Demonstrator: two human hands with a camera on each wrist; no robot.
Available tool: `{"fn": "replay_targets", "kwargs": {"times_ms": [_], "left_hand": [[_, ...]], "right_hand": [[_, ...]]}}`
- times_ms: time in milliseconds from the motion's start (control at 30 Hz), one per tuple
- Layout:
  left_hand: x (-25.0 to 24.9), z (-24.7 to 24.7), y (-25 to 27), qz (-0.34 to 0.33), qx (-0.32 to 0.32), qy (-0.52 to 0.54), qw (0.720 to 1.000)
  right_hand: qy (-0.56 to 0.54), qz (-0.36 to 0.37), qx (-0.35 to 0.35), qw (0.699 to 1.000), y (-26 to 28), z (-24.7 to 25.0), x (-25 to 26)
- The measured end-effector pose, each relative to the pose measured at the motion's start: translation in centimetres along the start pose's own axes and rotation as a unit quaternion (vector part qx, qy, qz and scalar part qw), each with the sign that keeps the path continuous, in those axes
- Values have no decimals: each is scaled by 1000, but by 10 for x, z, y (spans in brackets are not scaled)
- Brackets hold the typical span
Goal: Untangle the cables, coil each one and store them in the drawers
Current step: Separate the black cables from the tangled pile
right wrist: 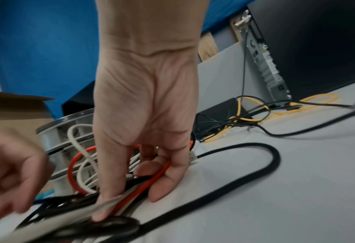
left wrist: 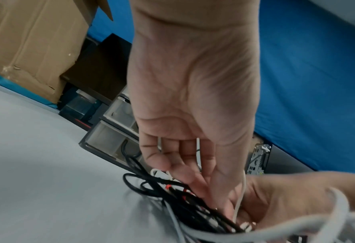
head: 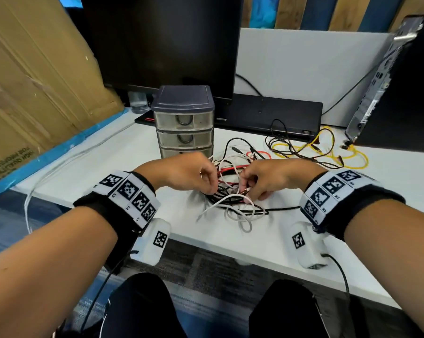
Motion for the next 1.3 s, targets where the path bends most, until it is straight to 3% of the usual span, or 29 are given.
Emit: {"fn": "replay_targets", "kwargs": {"times_ms": [133, 333, 467, 600, 733, 967, 1200, 1300], "left_hand": [[2, -9, -9, 3, 6, -15, 1000], [4, -13, -14, 19, -14, -90, 996], [-7, -9, -12, 11, -57, -119, 991], [-15, 4, -16, -2, -123, -75, 990], [-30, -10, -26, -27, -71, -117, 990], [-31, -15, -31, -46, -46, -164, 984], [-28, -1, -18, -60, -53, -123, 989], [-26, 4, -16, -43, -57, -50, 996]], "right_hand": [[-71, -29, 22, 997, -3, 0, -8], [-71, -49, 38, 996, -7, -1, -9], [-82, -51, 40, 995, -6, 1, -9], [-108, -48, 37, 992, -4, 1, -9], [-117, -52, 34, 991, -3, 3, -10], [-134, -43, 32, 990, -1, 6, -11], [38, 9, -12, 999, 7, 17, 3], [101, 44, -24, 994, 16, 27, 12]]}}
Point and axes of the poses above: each hand's wrist, its own y-axis away from the middle knuckle, its own z-axis out of the back of the hand, x = y × z, the point moved 9 cm from there along -y, towards the middle knuckle, and after that the axes turned 10 degrees about -y, right-handed, at the moved point
